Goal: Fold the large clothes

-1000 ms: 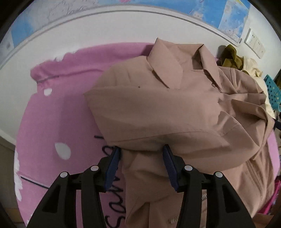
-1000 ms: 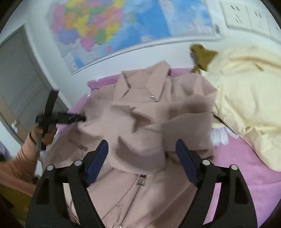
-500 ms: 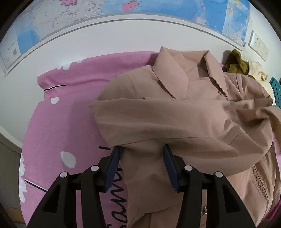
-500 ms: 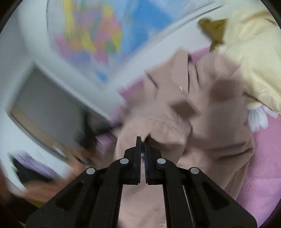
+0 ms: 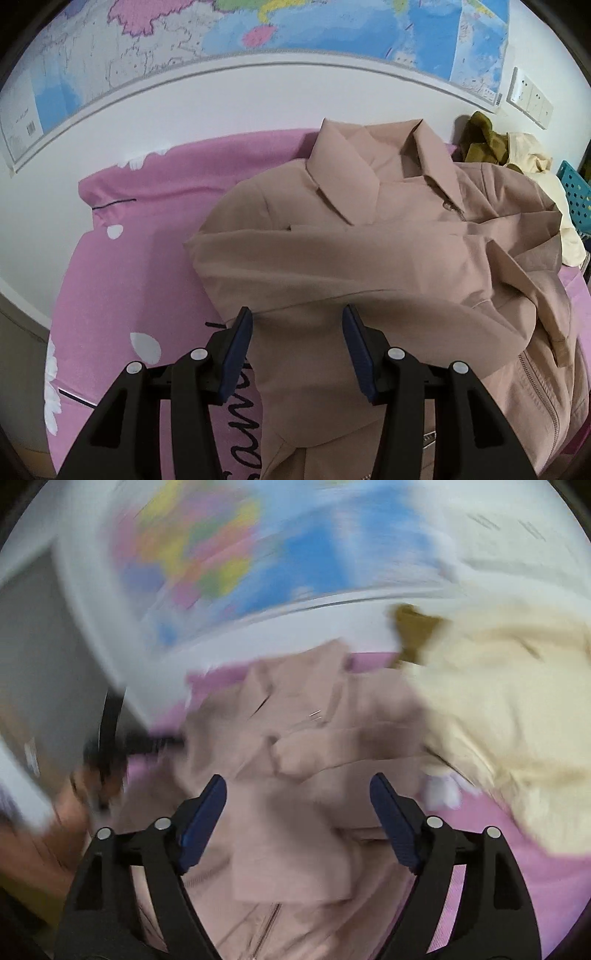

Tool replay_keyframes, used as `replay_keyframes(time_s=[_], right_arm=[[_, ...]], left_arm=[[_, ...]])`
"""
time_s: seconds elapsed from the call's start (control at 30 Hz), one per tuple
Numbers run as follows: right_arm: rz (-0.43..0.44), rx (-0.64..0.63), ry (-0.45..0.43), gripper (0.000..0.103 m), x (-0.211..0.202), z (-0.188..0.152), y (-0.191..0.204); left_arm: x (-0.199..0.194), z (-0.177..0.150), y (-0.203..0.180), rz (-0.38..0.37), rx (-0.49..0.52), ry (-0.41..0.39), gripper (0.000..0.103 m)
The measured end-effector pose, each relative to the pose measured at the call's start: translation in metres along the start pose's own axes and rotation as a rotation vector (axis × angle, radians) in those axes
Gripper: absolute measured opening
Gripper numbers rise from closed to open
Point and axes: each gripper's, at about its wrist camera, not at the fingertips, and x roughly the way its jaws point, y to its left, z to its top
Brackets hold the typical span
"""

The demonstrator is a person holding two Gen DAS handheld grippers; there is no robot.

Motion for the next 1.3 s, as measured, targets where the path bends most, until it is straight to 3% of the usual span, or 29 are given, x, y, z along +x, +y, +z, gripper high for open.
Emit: replay_keyframes(time_s=[0.07,0.2,0.23,0.27,0.3,0.33,0.53,0.6,0.7,0.8,0.9,0.93,0.97,1.03,1.17,1.23,1.3], right_arm=[[-0.017,-0.13,0.04,0.081,0.015,-0.004,0.032],[-0.143,-0.357,0.172,0.08,0.063,-0.03,0.07],[-0.17,-0.391,0.202,0.07,0.07,-0.034,0.072],[-0.209,-0.416,0.238,0.043,0.078,-0.04,0.07],[-0.195,-0.398,0.27,0.029,0.08,-0.04,0.063],[-0.154,-0.354,0.28,0.006,0.076,-0.037,0.054],[0.071,0.15,0.017,0.006,0.008,0.051,-0.051],[0.026,0.194,0.011,0.007,0.011,0.061,-0.072],[-0.084,0.179,0.096,0.008,0.046,0.056,-0.089],[-0.187,0.138,0.146,0.016,0.073,0.045,-0.092],[-0.152,0.178,0.092,0.033,0.064,0.041,-0.094],[-0.139,0.182,0.066,0.044,0.055,0.039,-0.091],[-0.142,0.169,0.026,0.055,0.043,0.038,-0.086],[-0.207,0.106,-0.054,0.064,0.019,0.036,-0.069],[-0.161,-0.003,-0.079,0.062,0.005,0.026,-0.041],[-0.138,-0.088,-0.015,0.058,0.019,0.02,-0.023],[-0.18,-0.176,0.069,0.053,0.047,0.012,-0.01]], left_arm=[[-0.002,0.002,-0.004,-0.003,0.007,-0.007,0.048],[-0.001,0.002,-0.01,-0.014,0.013,-0.01,0.048],[0.0,0.002,-0.011,-0.02,0.013,-0.007,0.048],[0.0,0.001,-0.012,-0.021,0.017,-0.005,0.048],[0.0,0.001,-0.013,-0.02,0.021,-0.006,0.048],[0.0,0.001,-0.013,-0.019,0.023,-0.006,0.048],[0.005,0.002,-0.005,-0.013,-0.007,-0.007,0.048],[0.009,0.001,-0.003,0.002,-0.019,-0.005,0.048],[0.017,-0.001,-0.002,0.043,-0.018,0.01,0.048],[0.025,-0.003,0.0,0.092,-0.013,0.02,0.053],[0.025,-0.005,0.002,0.106,-0.011,0.022,0.053],[0.022,-0.006,0.003,0.107,-0.011,0.018,0.053],[0.02,-0.006,0.004,0.112,-0.009,0.012,0.053],[0.011,-0.006,0.002,0.111,0.003,-0.013,0.053],[-0.005,-0.006,-0.011,0.038,0.06,-0.055,0.054],[-0.002,-0.006,-0.022,0.036,0.101,-0.047,0.054],[0.01,-0.006,-0.03,0.046,0.122,-0.015,0.054]])
